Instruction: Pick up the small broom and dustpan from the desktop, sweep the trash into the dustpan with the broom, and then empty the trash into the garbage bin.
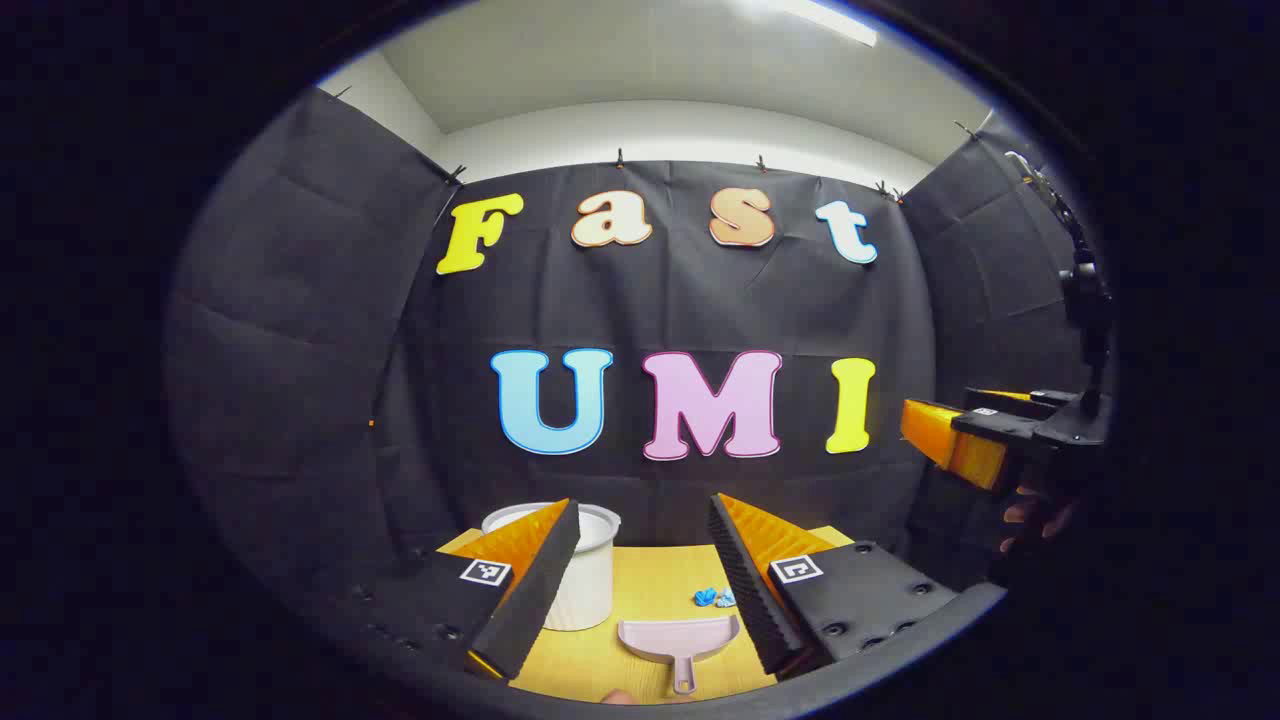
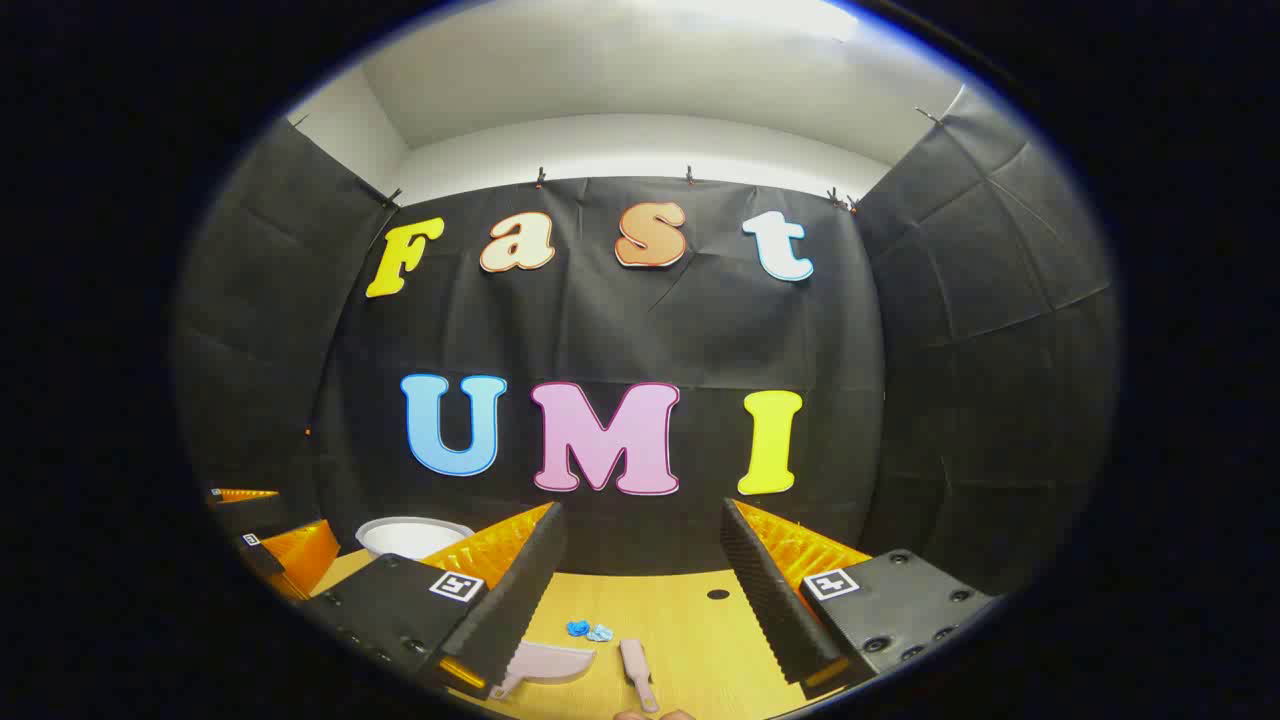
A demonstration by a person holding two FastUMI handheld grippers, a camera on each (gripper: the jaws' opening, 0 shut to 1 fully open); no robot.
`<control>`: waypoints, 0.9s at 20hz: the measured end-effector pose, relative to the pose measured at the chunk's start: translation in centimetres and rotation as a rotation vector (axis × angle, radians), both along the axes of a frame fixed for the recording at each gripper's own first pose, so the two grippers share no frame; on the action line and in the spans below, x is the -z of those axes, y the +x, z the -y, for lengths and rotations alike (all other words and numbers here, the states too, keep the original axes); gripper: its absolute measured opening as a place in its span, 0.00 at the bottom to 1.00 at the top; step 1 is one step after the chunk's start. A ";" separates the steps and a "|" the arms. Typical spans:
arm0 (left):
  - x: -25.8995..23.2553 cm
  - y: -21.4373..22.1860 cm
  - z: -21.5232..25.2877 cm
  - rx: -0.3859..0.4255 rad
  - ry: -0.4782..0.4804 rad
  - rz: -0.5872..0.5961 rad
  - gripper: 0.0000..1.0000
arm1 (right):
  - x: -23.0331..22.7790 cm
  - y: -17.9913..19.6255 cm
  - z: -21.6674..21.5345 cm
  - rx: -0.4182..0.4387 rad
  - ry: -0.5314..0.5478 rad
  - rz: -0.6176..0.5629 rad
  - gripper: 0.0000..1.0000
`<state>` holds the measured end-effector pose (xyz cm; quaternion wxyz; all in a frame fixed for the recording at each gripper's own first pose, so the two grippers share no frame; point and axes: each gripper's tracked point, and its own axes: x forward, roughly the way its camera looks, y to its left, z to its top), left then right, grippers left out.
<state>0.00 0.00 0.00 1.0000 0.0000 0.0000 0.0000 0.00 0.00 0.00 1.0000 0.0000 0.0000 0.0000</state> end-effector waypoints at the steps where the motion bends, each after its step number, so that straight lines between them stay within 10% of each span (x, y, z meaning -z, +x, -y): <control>1: 0.0 0.3 0.3 0.002 0.003 0.000 0.76 | 0.3 0.6 -0.2 0.004 -0.005 -0.004 0.97; 18: -2.1 2.9 2.5 0.046 -0.016 0.093 0.77 | 0.7 1.8 0.0 -0.010 -0.107 0.054 0.97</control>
